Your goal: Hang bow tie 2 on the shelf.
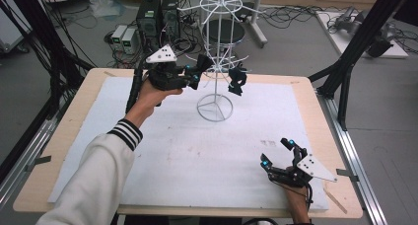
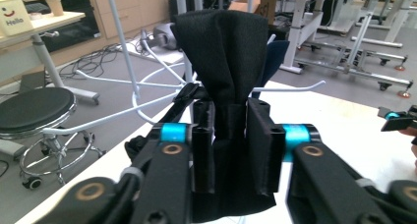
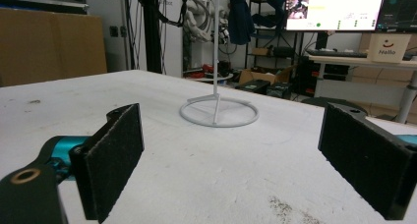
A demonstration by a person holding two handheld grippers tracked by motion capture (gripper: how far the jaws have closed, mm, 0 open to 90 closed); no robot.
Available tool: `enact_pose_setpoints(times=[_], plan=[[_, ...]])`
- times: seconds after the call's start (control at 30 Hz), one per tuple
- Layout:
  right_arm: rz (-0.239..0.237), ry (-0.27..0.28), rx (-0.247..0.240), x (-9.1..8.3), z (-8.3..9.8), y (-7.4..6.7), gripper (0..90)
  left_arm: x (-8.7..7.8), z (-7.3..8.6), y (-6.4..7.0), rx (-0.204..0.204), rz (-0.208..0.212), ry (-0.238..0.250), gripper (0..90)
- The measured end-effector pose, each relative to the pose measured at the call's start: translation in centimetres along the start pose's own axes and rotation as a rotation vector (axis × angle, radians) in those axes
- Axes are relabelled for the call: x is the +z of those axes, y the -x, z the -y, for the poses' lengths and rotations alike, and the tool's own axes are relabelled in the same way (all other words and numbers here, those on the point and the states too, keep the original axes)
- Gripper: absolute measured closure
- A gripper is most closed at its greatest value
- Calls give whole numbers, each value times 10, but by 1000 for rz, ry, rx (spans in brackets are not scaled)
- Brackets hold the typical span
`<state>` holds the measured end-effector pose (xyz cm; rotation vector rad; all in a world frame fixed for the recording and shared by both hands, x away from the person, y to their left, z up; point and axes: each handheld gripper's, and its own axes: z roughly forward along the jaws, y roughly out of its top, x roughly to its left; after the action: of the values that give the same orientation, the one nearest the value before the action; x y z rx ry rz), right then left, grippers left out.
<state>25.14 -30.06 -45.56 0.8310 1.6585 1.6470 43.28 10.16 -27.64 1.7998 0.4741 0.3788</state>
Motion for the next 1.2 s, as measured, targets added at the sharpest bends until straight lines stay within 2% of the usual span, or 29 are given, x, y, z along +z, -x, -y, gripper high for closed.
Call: enact_pose_setpoints(times=[0.1, 0.17, 0.2, 0.23, 0.33, 0.7, 0.77, 0.83, 1.2], plan=[[-1, -4, 4, 0, 0, 0, 93, 1, 2, 1, -8, 57, -29, 373], [-1, -3, 4, 0, 0, 0, 93, 1, 3, 2, -12, 29, -22, 265], [-1, -3, 0, 0, 0, 0, 93, -1, 3, 1, -12, 23, 0, 224], [-1, -3, 3, 0, 0, 0, 93, -2, 3, 0, -23, 30, 15, 222], [-1, -4, 6, 0, 0, -1, 93, -5, 3, 0, -14, 33, 18, 165], [0, -7, 6, 0, 0, -1, 93, -16, 3, 1, 12, 36, 35, 140], [0, -7, 5, 0, 0, -1, 93, -18, 4, 2, 16, 30, 43, 113], [1, -7, 1, 0, 0, -1, 93, -21, 4, 1, 19, 49, 49, 108], [3, -5, -5, 0, 0, -2, 93, -44, 11, 6, 48, -20, 80, 17]])
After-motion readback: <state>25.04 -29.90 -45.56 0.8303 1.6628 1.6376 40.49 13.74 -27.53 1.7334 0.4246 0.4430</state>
